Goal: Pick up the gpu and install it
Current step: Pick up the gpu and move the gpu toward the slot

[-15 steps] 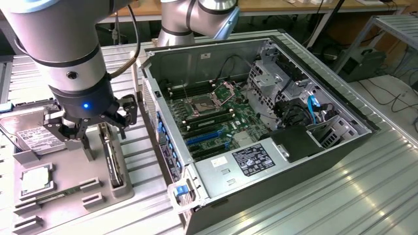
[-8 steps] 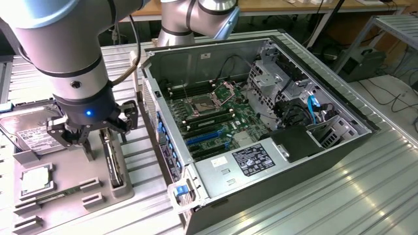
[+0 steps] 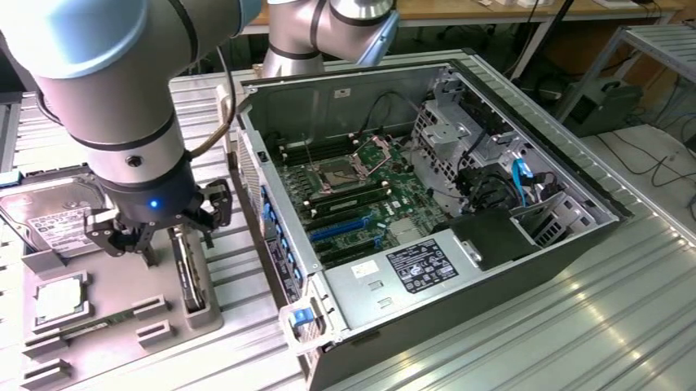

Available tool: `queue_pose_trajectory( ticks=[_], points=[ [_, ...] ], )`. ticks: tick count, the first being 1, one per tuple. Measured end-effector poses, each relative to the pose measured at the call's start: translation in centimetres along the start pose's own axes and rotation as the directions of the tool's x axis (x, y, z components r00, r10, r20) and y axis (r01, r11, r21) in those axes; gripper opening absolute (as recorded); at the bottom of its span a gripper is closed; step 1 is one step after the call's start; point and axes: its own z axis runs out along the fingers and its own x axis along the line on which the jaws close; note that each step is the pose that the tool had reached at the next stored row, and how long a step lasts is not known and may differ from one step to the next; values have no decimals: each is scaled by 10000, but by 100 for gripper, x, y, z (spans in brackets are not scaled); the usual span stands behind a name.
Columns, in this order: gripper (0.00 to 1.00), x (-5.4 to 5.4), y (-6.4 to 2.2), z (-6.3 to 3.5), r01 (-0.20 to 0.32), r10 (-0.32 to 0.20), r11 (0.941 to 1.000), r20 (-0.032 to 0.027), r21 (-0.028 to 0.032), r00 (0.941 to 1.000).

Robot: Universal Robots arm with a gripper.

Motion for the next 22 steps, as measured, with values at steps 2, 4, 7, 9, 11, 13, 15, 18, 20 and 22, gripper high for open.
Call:
queue_pose_trajectory(
  ticks=[2, 4, 7, 9, 11, 13, 15, 18, 20, 22],
  points=[
    [73, 2, -6, 40, -2, 2, 10000, 0, -1, 10000],
    [73, 2, -9, 79, -1, 1, 10000, 1, -1, 10000],
    [73, 3, -12, 134, -1, 1, 10000, 0, 0, 10000],
    [73, 4, -14, 170, 0, 0, 10000, 1, -1, 10000],
    [73, 5, -16, 200, -1, 1, 10000, 0, -1, 10000],
    [73, 5, -16, 200, -1, 1, 10000, -1, 0, 10000],
    [73, 5, -16, 200, 0, 0, 10000, -1, 0, 10000],
    [73, 5, -16, 201, 0, 0, 10000, 0, 0, 10000],
    [64, 5, -16, 201, -1, 1, 10000, 0, 0, 10000],
    [58, 5, -16, 201, 0, 0, 10000, 0, 0, 10000]
  ],
)
